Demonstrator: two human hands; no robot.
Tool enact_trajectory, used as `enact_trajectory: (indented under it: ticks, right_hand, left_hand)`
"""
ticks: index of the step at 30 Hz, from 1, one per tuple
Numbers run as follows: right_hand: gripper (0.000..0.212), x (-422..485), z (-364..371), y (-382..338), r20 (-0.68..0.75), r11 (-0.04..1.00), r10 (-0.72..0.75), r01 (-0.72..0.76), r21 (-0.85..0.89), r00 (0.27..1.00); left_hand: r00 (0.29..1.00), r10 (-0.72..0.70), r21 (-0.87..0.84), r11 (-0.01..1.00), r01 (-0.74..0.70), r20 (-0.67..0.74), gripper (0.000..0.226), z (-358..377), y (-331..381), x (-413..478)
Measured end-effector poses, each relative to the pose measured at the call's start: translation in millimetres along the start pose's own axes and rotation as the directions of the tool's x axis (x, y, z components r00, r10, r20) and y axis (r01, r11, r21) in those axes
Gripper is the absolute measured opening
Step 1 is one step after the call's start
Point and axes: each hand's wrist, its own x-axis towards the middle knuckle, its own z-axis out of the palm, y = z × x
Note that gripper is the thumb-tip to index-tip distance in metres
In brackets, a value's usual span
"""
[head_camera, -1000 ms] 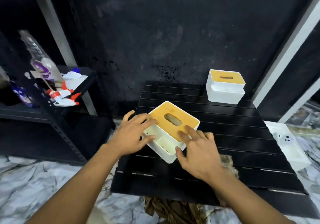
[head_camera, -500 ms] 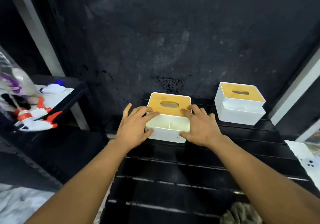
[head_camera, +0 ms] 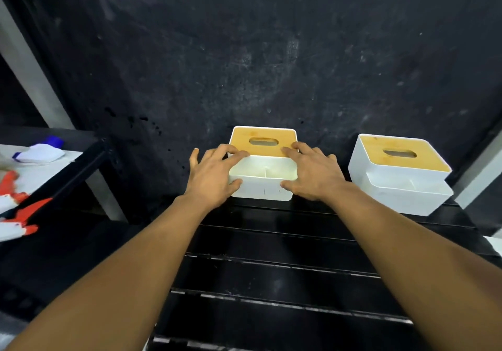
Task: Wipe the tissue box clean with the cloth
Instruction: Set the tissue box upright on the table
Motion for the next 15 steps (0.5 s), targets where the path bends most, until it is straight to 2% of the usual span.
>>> enact_trajectory:
  ticks: [5, 8, 11, 13, 15]
  right_hand:
    - [0.082, 2.5, 7.6, 0.3, 0.0, 1.0, -0.013, 0.013, -0.024, 1.0]
    - [0.086, -2.7, 11.8, 0.4, -0.018, 1.0, -0.015, 0.015, -0.011, 1.0]
    - [0.094, -39.6, 16.8, -6.4, -0.069, 0.978, 0.045, -0.03, 0.206, 0.997]
    - [0.08, -90.6, 23.0, -10.1, -0.08, 0.924, 0.082, -0.045, 0.381, 0.993]
    - [0.068, -156.3, 31.3, -7.0, -0.023, 0.892, 0.085, -0.065, 0.447, 0.996]
  left_hand:
    - [0.999, -0.004, 0.054, 0.999, 0.002, 0.037, 0.06, 1.4, -0.2, 4.0]
    - [0.993, -0.013, 0.079, 0.997, 0.003, 0.117, 0.065, -7.4, 2.5, 7.1]
    - [0.976, -0.051, 0.069, 0.997, 0.037, 0.212, 0.085, -16.4, 23.7, -17.1]
    - [0.964, -0.031, -0.008, 0.999, 0.034, 0.265, 0.09, -16.2, 51.5, -64.1]
    - [0.937, 0.055, -0.061, 0.997, -0.036, 0.345, 0.08, -11.0, 78.4, -124.3]
